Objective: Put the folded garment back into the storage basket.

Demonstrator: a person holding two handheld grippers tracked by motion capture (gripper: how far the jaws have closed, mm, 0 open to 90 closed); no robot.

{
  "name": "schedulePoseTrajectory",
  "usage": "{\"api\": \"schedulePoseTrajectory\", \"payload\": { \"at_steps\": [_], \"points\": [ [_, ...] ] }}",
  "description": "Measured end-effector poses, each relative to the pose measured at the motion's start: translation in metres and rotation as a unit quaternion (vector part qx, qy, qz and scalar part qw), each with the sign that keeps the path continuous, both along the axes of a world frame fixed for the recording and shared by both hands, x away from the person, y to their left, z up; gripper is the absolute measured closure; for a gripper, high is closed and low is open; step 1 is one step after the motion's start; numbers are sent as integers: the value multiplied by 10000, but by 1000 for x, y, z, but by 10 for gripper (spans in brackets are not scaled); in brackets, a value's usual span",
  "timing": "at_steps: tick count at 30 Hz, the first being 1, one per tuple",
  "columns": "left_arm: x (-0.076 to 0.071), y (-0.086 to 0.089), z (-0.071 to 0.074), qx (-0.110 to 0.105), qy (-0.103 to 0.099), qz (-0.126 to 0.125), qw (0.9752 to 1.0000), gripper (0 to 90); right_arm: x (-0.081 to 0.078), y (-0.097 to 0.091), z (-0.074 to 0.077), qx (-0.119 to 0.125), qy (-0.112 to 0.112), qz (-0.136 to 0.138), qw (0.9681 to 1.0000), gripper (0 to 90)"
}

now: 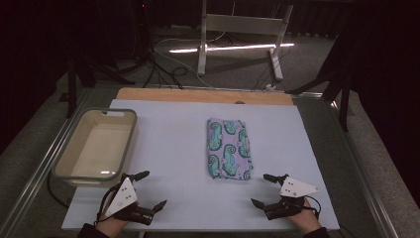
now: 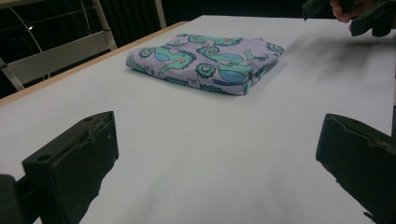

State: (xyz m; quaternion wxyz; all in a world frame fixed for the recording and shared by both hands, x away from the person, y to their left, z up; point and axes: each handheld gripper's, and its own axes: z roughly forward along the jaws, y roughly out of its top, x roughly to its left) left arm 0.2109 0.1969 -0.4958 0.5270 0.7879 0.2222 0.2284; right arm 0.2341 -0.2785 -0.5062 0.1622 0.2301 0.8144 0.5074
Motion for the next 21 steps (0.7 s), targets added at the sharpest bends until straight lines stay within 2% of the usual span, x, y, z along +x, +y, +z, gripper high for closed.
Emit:
{"api": "schedulePoseTrajectory", "payload": {
  "at_steps": [9, 13, 17, 21],
  "points": [
    [2, -2, -2, 47, 51, -71, 10000, 0, -5, 2, 1, -91, 14, 138, 9999, 88],
    [3, -2, -1, 3, 34, -106, 9999, 0, -5, 2, 2, -53, 28, 141, 9999, 89],
    [5, -2, -1, -34, 125, -193, 9997, 0, -7, 5, 5, -13, -2, 124, 9999, 89],
    [3, -2, 1, 2, 122, -273, 9996, 0, -8, 10, 8, -113, -52, 191, 9997, 89]
  ]
}}
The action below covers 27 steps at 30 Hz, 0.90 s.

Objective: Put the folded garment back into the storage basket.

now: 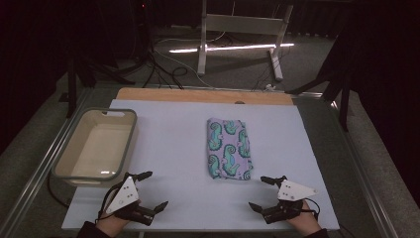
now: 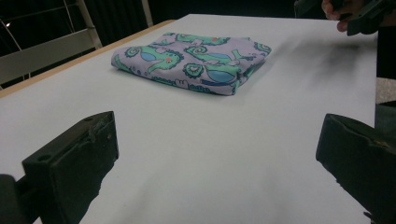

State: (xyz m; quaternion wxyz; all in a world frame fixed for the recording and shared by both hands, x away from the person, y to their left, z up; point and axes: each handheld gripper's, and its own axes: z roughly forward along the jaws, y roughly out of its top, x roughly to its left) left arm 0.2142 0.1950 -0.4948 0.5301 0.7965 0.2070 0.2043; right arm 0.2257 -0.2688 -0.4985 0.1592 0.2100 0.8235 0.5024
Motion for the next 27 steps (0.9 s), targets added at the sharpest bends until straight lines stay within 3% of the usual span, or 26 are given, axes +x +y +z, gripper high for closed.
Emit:
{"api": "schedulePoseTrajectory", "payload": {
  "at_steps": [10, 11, 13, 19, 24, 27],
  "points": [
    [1, -7, 3, 43, 60, -188, 9998, 0, -4, 0, 5, 71, 35, 42, 10000, 89],
    [1, -9, 4, 20, 149, -230, 9996, 0, -5, 0, 7, 79, 11, 30, 10000, 89],
    [0, -10, 7, 40, 128, -236, 9996, 0, -6, 3, 14, 165, -25, 9, 9999, 89],
    [0, -13, 21, -38, 183, -344, 9992, 0, -6, 7, 30, 92, -129, 65, 9999, 90],
    [6, -17, 36, -61, 266, -421, 9987, 0, -4, 11, 48, 35, -28, 85, 10000, 94],
    [12, -21, 44, -110, 369, -438, 9983, 0, -3, 11, 60, 2, -125, 79, 9999, 94]
  ]
}}
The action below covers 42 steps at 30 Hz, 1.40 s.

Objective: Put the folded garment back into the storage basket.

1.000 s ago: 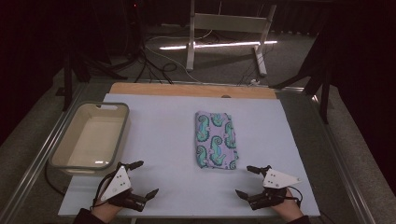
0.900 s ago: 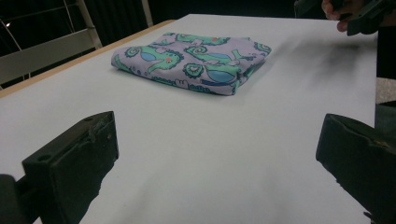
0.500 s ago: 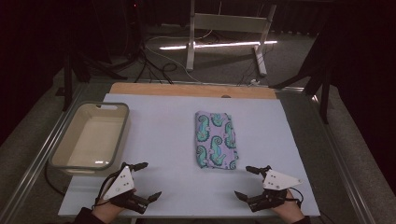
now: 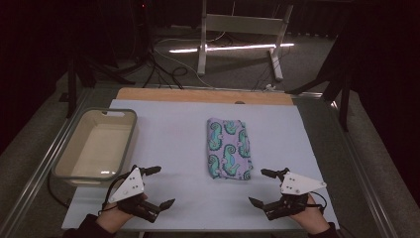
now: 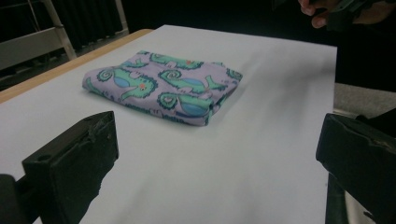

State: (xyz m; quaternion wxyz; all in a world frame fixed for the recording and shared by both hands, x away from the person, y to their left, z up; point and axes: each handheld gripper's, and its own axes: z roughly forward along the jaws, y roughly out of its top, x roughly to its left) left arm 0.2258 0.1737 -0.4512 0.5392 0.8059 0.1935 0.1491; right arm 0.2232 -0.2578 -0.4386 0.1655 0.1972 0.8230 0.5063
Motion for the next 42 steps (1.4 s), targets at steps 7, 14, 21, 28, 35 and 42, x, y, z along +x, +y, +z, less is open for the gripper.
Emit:
{"api": "schedulePoseTrajectory", "payload": {
  "at_steps": [7, 14, 21, 28, 35, 42],
  "points": [
    [11, -9, 17, -11, 72, -45, 10000, 0, 10, -3, 22, 62, -149, -145, 9998, 94],
    [19, -16, 29, 135, 56, -56, 9999, 0, 21, -5, 36, 144, -238, -309, 9991, 94],
    [32, -26, 41, 214, 138, 29, 9997, 0, 35, -3, 47, 91, -323, -508, 9981, 95],
    [46, -38, 48, 234, 143, 98, 9996, 0, 53, 3, 51, 47, -339, -621, 9975, 95],
    [64, -46, 47, 276, 288, 268, 9988, 0, 71, 8, 46, 36, -179, -705, 9973, 95],
    [80, -56, 42, 535, 316, 296, 9976, 0, 87, 10, 38, 7, 8, -802, 9968, 95]
  ]
}}
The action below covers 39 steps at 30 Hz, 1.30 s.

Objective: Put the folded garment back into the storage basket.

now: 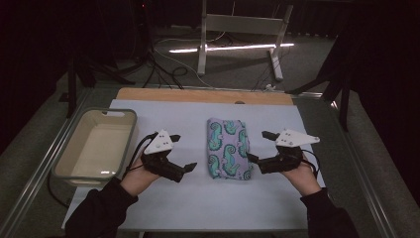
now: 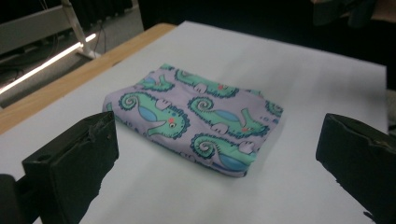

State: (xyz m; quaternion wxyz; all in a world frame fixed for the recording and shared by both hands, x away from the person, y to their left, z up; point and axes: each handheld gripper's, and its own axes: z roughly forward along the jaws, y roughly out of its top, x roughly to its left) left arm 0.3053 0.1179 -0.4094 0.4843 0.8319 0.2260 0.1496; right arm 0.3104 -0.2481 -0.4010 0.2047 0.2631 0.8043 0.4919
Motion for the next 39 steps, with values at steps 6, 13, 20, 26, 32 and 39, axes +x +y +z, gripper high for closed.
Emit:
{"api": "schedulePoseTrajectory", "payload": {
  "at_steps": [6, 13, 20, 26, 32, 39],
  "points": [
    [14, -9, -6, -37, 168, 19, 9999, 0, 13, 3, -7, -79, 106, -129, 9998, 95],
    [27, -21, -14, 22, 308, 57, 9995, 0, 29, 2, -21, -108, 310, -360, 9988, 95],
    [36, -26, -22, 49, 489, 71, 9988, 0, 38, 4, -32, -138, 434, -463, 9979, 95],
    [46, -36, -33, 39, 654, 109, 9978, 0, 45, 9, -45, -203, 564, -496, 9970, 95],
    [56, -40, -43, 49, 758, 151, 9970, 0, 51, 18, -59, -265, 715, -526, 9957, 95],
    [64, -46, -55, 10, 968, 131, 9952, 0, 57, 21, -69, -292, 818, -558, 9947, 95]
  ]
}}
